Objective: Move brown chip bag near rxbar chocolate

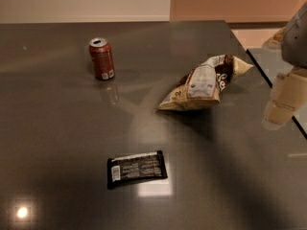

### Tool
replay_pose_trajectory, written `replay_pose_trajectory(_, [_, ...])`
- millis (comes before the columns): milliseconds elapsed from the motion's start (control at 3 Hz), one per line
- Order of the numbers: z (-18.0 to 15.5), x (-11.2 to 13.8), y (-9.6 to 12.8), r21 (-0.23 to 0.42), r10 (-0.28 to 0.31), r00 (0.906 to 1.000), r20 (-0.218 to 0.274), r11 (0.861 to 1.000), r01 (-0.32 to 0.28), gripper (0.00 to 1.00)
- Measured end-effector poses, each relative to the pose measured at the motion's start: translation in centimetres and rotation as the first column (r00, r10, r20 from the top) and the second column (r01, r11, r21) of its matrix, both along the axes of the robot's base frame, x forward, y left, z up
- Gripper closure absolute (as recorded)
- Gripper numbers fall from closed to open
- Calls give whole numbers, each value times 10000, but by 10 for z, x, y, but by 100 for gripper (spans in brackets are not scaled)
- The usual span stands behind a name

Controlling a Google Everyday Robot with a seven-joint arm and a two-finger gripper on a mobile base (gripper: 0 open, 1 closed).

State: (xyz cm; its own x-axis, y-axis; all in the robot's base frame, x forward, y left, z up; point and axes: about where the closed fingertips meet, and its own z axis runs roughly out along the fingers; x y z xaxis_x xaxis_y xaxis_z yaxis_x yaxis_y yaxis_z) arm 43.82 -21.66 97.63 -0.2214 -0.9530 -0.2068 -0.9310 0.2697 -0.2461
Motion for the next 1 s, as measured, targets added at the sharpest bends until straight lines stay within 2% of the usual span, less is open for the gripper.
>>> replay_pose_trajectory(333, [3, 1, 2, -43, 11, 9998, 188, 10000, -10, 0])
replay_pose_trajectory(1000, [-5, 21, 29, 506, 142, 9997, 196, 9986, -152, 0])
